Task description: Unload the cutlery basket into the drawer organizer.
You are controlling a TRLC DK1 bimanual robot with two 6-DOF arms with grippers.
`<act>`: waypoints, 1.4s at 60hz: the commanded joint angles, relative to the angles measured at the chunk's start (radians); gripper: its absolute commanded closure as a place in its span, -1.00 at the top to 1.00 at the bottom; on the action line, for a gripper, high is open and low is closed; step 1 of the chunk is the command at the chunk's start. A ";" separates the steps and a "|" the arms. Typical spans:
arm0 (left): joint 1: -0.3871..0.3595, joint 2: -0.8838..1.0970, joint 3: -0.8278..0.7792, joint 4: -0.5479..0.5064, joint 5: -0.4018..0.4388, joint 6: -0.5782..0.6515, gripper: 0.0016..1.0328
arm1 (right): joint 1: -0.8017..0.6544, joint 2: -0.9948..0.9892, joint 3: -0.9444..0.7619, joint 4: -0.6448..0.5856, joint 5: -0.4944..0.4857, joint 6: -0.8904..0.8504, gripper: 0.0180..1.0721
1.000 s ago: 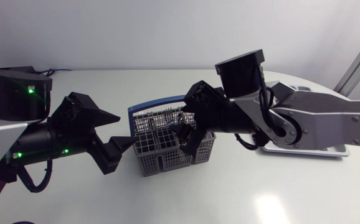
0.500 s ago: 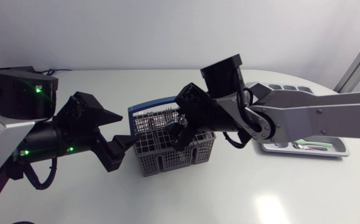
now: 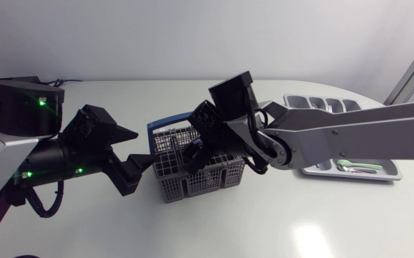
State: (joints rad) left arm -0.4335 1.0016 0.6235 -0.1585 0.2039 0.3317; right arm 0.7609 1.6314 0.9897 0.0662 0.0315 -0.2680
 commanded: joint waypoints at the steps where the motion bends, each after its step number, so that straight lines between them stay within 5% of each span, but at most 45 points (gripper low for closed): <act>1: 0.006 -0.012 0.004 -0.001 0.000 -0.022 0.90 | 0.014 0.022 0.020 0.037 0.028 0.029 0.36; 31: 0.004 -0.008 0.001 0.004 0.000 -0.022 0.90 | 0.011 -0.011 -0.034 0.087 0.028 0.024 -0.32; 73: -0.017 -0.012 0.015 -0.003 -0.001 -0.026 0.90 | -0.012 -0.148 -0.138 0.090 -0.008 0.004 -0.46; 84: -0.025 -0.006 0.018 -0.003 -0.003 -0.026 0.90 | -0.063 -0.133 -0.146 0.106 -0.093 -0.010 -0.41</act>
State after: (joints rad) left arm -0.4503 1.0012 0.6235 -0.1589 0.2035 0.3317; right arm 0.7208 1.4979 0.8642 0.1581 -0.0429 -0.2657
